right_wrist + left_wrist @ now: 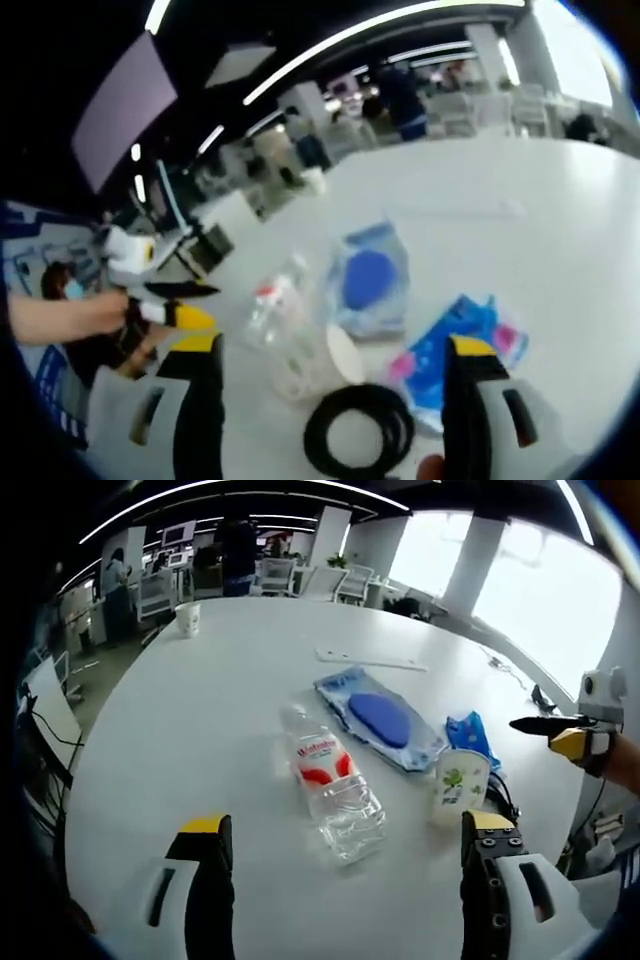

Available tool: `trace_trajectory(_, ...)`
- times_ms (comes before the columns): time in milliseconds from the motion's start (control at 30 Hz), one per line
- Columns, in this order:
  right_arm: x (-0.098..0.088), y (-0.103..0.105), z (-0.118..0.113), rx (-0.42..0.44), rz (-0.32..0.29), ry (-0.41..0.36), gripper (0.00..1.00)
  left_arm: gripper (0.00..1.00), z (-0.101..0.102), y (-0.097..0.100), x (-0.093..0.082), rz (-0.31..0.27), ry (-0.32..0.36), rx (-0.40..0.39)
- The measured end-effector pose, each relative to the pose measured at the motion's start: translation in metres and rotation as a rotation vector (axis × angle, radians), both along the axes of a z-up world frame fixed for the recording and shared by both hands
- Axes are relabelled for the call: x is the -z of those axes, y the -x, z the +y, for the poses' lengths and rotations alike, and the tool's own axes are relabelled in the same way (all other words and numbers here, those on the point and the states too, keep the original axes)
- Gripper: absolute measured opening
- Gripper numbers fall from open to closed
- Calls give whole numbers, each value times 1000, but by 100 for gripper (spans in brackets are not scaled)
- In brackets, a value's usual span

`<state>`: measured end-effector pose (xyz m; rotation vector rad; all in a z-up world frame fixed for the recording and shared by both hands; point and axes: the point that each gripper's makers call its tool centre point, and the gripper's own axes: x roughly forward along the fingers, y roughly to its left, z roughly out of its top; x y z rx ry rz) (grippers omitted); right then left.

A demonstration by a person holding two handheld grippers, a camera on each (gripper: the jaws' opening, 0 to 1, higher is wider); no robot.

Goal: Arrange the tabletop items into an orderly group along one side of the table until the central work area is clear of visible clutter.

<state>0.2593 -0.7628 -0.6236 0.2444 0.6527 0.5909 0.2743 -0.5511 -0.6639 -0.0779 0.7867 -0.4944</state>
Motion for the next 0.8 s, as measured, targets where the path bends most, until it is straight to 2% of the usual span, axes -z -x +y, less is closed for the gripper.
trace_trajectory(433, -9, -15, 25, -16, -10, -31, 87, 92, -10, -7, 6, 7, 19, -7)
trace_trajectory(800, -7, -23, 42, -23, 7, -49, 86, 90, -19, -9, 18, 31, 38, -12)
